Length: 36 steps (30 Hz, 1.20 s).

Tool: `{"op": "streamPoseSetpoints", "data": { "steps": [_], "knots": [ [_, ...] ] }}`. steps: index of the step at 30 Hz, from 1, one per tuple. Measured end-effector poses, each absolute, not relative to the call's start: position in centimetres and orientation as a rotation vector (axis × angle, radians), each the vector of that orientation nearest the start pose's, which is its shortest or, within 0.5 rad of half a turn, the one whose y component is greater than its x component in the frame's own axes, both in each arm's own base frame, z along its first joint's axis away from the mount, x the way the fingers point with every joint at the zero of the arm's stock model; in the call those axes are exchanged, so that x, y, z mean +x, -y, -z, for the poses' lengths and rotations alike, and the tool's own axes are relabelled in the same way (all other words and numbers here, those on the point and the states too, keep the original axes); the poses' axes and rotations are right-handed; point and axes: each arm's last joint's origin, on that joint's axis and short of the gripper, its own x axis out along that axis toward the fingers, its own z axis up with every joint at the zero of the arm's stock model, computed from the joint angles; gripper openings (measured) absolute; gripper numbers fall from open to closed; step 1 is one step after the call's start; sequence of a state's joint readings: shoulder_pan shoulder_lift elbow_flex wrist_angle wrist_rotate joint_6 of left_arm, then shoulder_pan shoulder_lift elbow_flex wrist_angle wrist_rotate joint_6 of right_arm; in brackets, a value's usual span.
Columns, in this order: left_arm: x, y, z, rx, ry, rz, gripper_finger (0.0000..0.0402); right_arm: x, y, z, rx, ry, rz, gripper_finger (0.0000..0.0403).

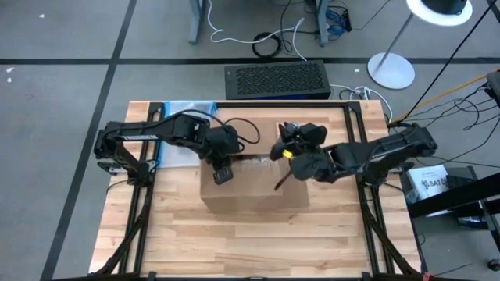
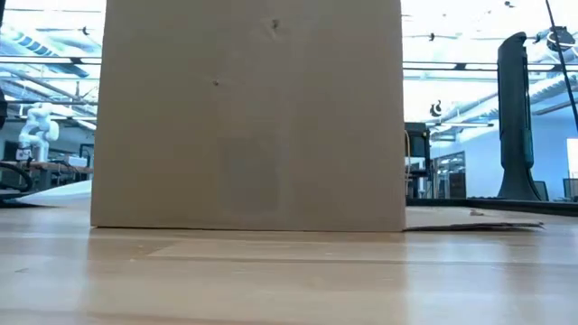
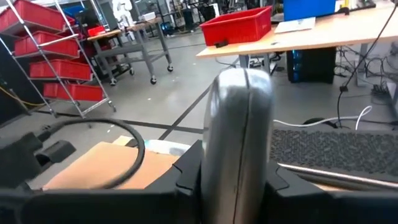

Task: Unpack boxes
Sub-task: Break down box until it is fully flat

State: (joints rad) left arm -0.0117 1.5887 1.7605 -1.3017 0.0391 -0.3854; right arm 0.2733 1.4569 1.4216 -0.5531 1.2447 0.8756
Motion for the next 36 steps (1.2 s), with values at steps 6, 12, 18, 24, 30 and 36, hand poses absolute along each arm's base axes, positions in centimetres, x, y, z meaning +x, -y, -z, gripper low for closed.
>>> {"op": "streamPoseSetpoints", "data": {
  "steps": [6,12,18,24,30,36],
  "knots": [
    [29.3,-0.3,-38.4,-0.371,-1.112,-0.194,0.001,30.0,-4.7,-37.7,0.378,0.003,1.049,0.0066],
    [29.3,-0.9,-38.5,-0.368,-1.108,-0.21,0.001,30.3,-4.6,-38.2,0.342,0.011,1.039,0.0066],
    [29.3,-1.1,-38.5,-0.362,-1.102,-0.209,0.001,30.7,-4.6,-39.3,0.28,0.028,1.015,0.0066],
    [29.3,-1.1,-38.5,-0.362,-1.103,-0.209,0.001,30.5,-4.3,-39.2,0.233,-0.006,1.031,0.0066],
    [29.3,-1.2,-38.5,-0.36,-1.101,-0.209,0.001,30.4,-3.9,-38.7,0.269,-0.011,1.056,0.0066],
    [29.3,-1.8,-38.5,-0.366,-1.092,-0.222,0.001,30.7,-3.9,-38.3,0.287,-0.006,1.054,0.0066]
  ]
}}
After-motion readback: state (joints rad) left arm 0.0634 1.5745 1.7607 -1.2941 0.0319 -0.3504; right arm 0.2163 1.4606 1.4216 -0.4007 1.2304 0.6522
